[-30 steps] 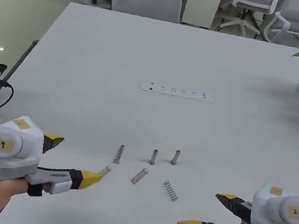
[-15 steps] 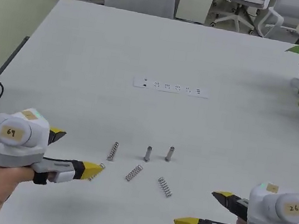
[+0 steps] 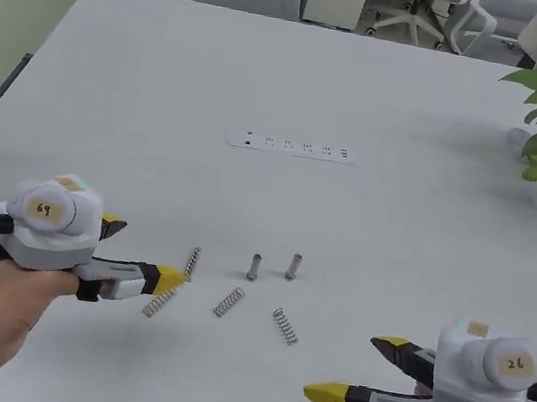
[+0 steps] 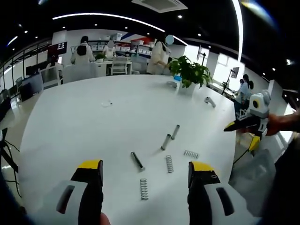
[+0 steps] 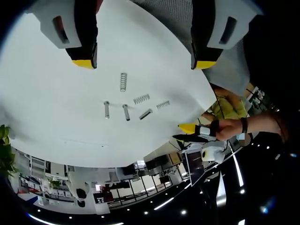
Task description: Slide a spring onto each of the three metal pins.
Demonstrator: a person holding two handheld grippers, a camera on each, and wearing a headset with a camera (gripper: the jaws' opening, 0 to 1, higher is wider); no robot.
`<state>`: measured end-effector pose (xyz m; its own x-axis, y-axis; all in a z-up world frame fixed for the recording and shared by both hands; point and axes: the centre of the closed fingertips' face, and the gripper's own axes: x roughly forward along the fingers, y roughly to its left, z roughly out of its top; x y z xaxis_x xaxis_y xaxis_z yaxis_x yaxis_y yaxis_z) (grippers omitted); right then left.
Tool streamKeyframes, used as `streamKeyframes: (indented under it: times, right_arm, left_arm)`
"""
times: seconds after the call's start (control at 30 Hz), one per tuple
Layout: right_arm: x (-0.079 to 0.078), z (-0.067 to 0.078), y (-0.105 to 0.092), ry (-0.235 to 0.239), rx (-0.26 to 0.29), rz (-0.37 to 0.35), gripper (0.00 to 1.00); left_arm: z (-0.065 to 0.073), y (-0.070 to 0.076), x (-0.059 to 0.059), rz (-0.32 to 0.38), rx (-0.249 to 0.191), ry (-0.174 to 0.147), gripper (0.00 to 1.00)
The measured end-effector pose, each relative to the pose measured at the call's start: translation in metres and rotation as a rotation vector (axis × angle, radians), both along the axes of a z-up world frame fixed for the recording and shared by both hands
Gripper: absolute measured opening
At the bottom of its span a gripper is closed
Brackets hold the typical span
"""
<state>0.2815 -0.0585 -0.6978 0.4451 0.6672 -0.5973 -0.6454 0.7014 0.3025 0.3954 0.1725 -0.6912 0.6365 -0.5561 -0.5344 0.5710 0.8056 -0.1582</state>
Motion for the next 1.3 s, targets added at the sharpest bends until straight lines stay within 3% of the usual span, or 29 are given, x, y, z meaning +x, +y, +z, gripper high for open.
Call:
streamKeyframes:
  times: [0.43, 0.8, 1.3]
  right_arm:
    - [0.002, -0.002, 0.001, 0.009, 0.003, 0.002, 0.81]
    - [0.003, -0.005, 0.0, 0.019, 0.006, 0.0, 0.81]
    - [0.002, -0.008, 0.001, 0.031, 0.008, -0.001, 0.81]
  left_arm:
    - [-0.025, -0.006, 0.016, 0.022, 0.018, 0.046, 0.64]
    - [-0.044, -0.015, 0.028, 0.064, 0.004, 0.085, 0.56]
    - [-0.066, -0.027, 0.036, 0.109, 0.005, 0.146, 0.43]
